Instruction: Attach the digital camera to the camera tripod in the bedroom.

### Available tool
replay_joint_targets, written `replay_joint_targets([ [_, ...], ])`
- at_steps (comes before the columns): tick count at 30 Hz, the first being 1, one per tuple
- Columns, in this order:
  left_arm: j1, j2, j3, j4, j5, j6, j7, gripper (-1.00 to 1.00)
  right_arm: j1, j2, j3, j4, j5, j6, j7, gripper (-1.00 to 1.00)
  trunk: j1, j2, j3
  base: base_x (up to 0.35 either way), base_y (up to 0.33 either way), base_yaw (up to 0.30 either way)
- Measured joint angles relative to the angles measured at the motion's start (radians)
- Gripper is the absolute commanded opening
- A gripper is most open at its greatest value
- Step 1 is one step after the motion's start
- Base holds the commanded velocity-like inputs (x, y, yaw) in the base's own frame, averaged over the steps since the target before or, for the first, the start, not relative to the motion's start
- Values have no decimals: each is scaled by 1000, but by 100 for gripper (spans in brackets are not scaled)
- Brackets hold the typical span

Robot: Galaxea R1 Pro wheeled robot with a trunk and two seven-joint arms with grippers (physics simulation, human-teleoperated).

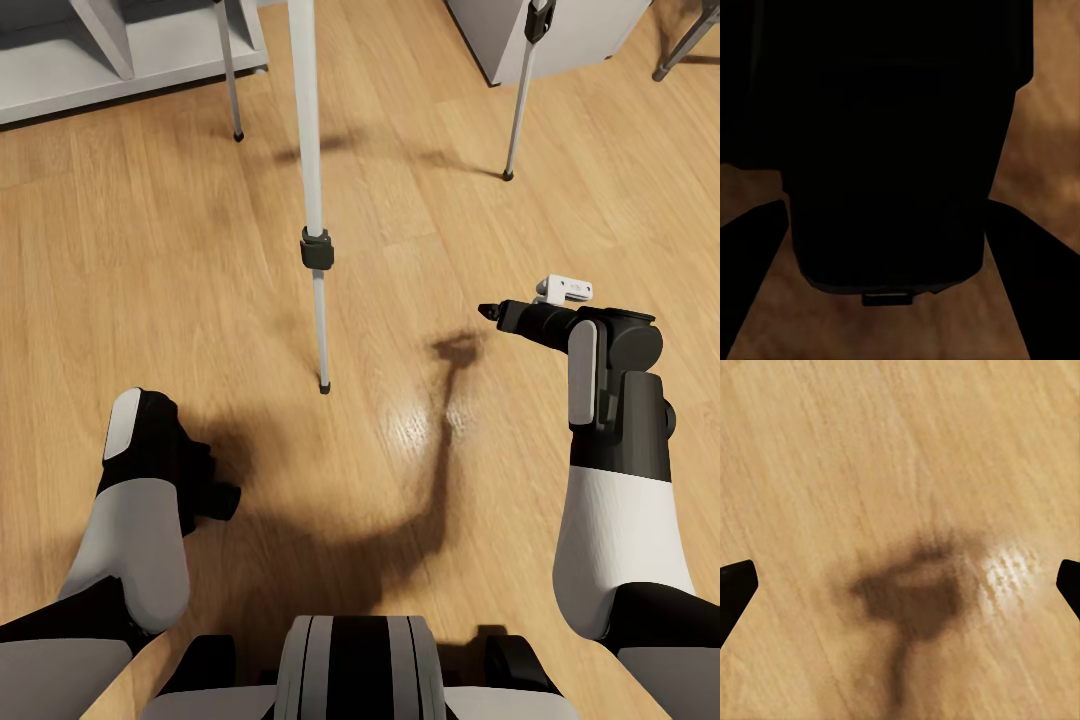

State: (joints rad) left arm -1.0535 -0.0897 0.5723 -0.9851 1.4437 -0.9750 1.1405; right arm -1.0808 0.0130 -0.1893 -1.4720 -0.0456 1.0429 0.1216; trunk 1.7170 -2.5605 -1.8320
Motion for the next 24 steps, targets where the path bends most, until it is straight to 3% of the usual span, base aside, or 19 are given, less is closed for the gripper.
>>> replay_joint_targets([
  [11,1,-3,-1,-8,8,-3,0,-100,0,0,0,0,0,0,0,100,0,0,0,0,0,0],
  [17,7,-9,-3,-88,8,-3,17,-100,0,0,0,0,0,0,0,100,0,0,0,0,0,0],
  [24,15,-13,-9,-194,-4,-2,108,-100,0,0,0,0,0,0,0,100,0,0,0,0,0,0],
])
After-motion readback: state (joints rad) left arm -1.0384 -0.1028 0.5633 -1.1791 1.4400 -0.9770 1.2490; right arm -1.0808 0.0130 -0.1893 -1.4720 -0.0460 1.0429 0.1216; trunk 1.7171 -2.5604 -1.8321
